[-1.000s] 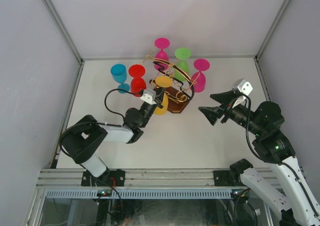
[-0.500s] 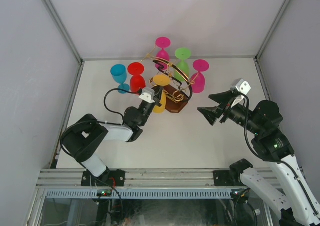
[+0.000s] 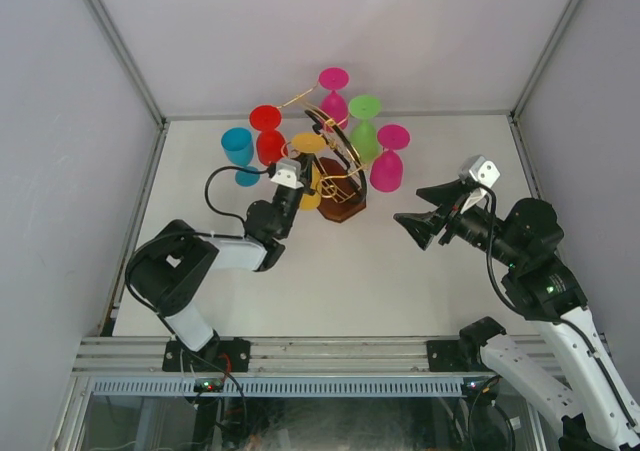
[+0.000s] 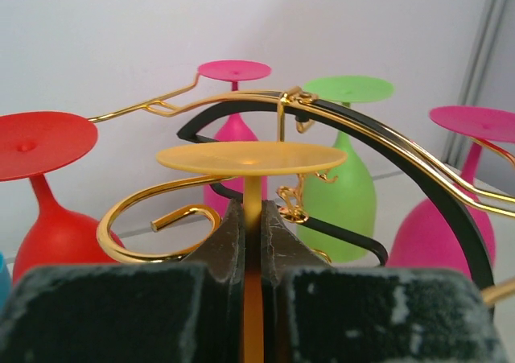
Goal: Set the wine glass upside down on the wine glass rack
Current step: Turn the wine glass upside down at the wine rack.
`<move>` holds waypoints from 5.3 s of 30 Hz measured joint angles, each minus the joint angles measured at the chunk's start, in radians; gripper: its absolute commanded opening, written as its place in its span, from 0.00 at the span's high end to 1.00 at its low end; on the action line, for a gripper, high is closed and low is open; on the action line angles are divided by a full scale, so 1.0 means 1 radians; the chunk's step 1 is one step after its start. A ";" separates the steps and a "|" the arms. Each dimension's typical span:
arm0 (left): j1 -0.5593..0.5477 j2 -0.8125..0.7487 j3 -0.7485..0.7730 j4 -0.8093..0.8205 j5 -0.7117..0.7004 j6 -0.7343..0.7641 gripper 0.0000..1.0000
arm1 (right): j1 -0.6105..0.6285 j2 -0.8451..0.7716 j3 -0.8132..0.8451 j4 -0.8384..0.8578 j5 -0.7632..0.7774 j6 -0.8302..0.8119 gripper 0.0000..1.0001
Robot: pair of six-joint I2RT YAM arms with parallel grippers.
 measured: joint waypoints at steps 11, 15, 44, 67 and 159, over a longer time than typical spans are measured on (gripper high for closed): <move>0.052 0.000 0.006 0.008 -0.036 -0.005 1.00 | 0.000 0.011 0.000 0.000 -0.001 -0.007 0.30; 0.054 -0.002 -0.004 0.010 -0.022 -0.011 1.00 | 0.000 0.011 0.000 0.000 -0.003 -0.008 0.30; 0.052 -0.125 -0.165 0.016 0.061 -0.046 1.00 | 0.000 -0.002 0.000 0.000 0.002 -0.023 0.29; 0.109 0.013 -0.012 0.011 0.037 0.002 1.00 | 0.000 -0.002 -0.016 0.002 0.008 -0.032 0.29; 0.251 -0.091 -0.169 0.028 0.168 0.022 0.51 | 0.002 0.011 -0.016 0.003 0.004 -0.032 0.29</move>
